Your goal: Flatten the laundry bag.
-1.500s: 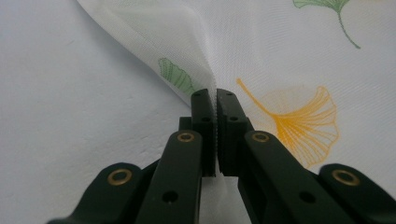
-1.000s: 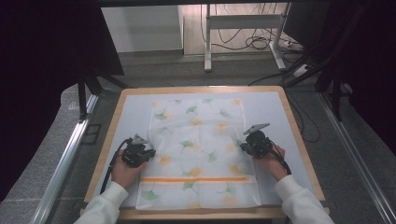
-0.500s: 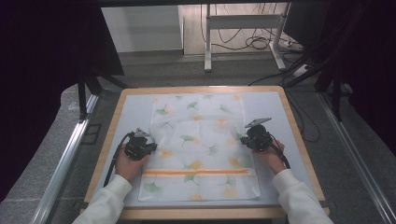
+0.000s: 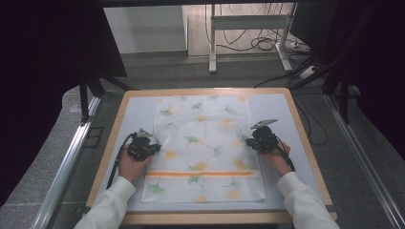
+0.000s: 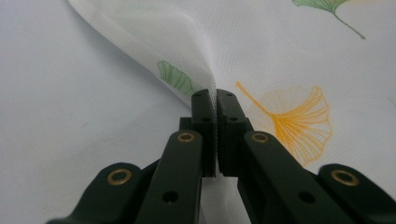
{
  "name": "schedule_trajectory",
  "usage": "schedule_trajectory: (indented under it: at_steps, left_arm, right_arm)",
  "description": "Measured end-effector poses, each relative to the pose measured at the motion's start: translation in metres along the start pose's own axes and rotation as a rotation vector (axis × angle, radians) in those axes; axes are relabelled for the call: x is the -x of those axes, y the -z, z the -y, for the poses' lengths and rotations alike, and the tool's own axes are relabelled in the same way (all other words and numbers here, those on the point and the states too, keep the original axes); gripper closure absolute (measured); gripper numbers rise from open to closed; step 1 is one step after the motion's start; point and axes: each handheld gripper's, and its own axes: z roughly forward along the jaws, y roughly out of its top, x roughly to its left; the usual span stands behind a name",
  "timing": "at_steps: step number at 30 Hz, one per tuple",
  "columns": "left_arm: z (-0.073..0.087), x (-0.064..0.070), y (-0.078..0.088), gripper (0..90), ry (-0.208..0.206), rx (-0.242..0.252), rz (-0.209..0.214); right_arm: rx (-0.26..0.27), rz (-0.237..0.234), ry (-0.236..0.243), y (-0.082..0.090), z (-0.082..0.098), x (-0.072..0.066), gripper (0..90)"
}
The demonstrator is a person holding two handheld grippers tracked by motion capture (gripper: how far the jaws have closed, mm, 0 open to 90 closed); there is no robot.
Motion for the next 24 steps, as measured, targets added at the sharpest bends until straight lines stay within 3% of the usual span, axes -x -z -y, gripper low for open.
schedule_trajectory:
  at_steps: [4,6,7,8,9,12,17,24]
  left_arm:
    - [0.001,0.001,0.001,87.1,-0.001,0.002,0.003]
    - [0.002,0.002,0.002,84.0,-0.003,-0.002,-0.001]
    - [0.002,0.003,0.003,78.6,-0.006,-0.01,-0.008]
    - [0.002,0.005,0.006,67.7,-0.008,-0.009,-0.023]
    - [0.003,0.007,0.009,54.6,-0.016,0.006,-0.033]
    - [0.004,0.012,0.022,39.2,-0.022,0.047,-0.024]
    - [0.007,0.022,0.039,34.7,-0.029,0.095,0.02]
    - [0.0,0.063,0.049,37.0,-0.116,0.123,0.12]
  right_arm:
    - [0.004,-0.002,0.002,0.003,0.001,0.0,86.2]
    - [0.008,0.012,0.011,0.003,0.001,-0.001,79.4]
    - [0.013,0.028,0.015,0.004,0.001,-0.002,72.7]
    - [0.021,0.05,0.018,0.005,0.001,-0.003,63.6]
    - [0.035,0.043,0.003,0.008,0.001,-0.003,53.8]
    - [0.067,0.025,-0.01,0.019,0.001,-0.005,42.0]
    - [0.099,-0.016,-0.013,0.044,0.01,-0.013,36.3]
    - [0.114,-0.074,0.025,0.066,0.035,-0.029,36.0]
